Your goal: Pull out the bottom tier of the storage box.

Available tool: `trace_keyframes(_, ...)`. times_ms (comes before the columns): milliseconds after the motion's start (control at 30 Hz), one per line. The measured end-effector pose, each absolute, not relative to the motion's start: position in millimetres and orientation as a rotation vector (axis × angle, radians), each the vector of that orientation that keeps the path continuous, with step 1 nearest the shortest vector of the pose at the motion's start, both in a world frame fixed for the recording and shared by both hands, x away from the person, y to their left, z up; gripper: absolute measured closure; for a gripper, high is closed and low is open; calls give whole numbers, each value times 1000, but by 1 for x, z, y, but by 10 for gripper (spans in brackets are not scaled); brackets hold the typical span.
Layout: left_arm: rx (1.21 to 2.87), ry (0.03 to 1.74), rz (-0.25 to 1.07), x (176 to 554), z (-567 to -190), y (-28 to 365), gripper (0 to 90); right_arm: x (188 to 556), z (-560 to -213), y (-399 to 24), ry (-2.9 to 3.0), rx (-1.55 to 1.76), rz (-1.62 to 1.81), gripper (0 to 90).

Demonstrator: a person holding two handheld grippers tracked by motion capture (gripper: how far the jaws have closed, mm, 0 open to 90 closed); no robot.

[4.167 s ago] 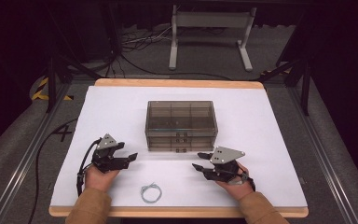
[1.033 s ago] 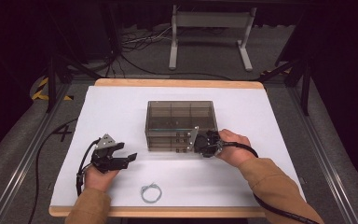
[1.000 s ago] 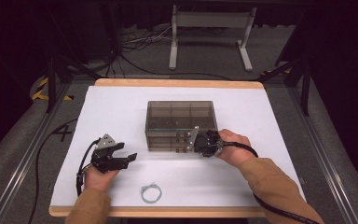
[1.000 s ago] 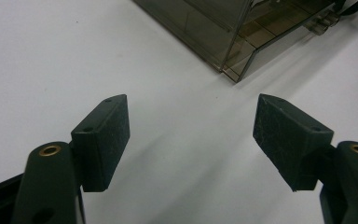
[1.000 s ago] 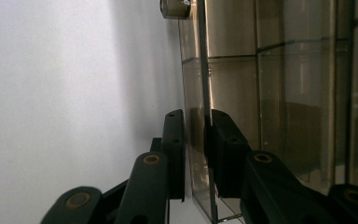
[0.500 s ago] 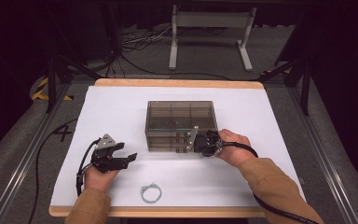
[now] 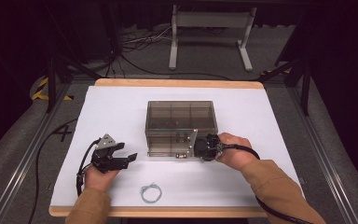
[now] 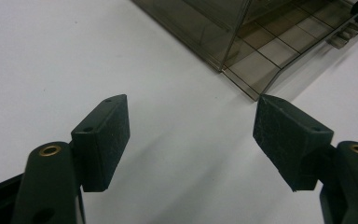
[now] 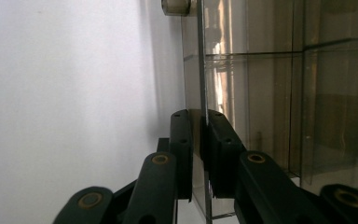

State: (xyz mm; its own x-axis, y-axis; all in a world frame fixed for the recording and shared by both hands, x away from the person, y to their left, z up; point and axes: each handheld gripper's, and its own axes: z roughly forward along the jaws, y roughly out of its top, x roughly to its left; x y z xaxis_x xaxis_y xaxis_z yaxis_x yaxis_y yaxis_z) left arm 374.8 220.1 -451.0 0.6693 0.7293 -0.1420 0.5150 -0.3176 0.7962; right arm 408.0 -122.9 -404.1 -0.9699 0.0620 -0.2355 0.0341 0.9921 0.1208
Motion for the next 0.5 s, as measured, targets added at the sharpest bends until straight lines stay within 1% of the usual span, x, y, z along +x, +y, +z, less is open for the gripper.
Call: trace_keyframes(500,1996,964,304,375,-451,220,279,395,-403,-119,2956,72,146,844)
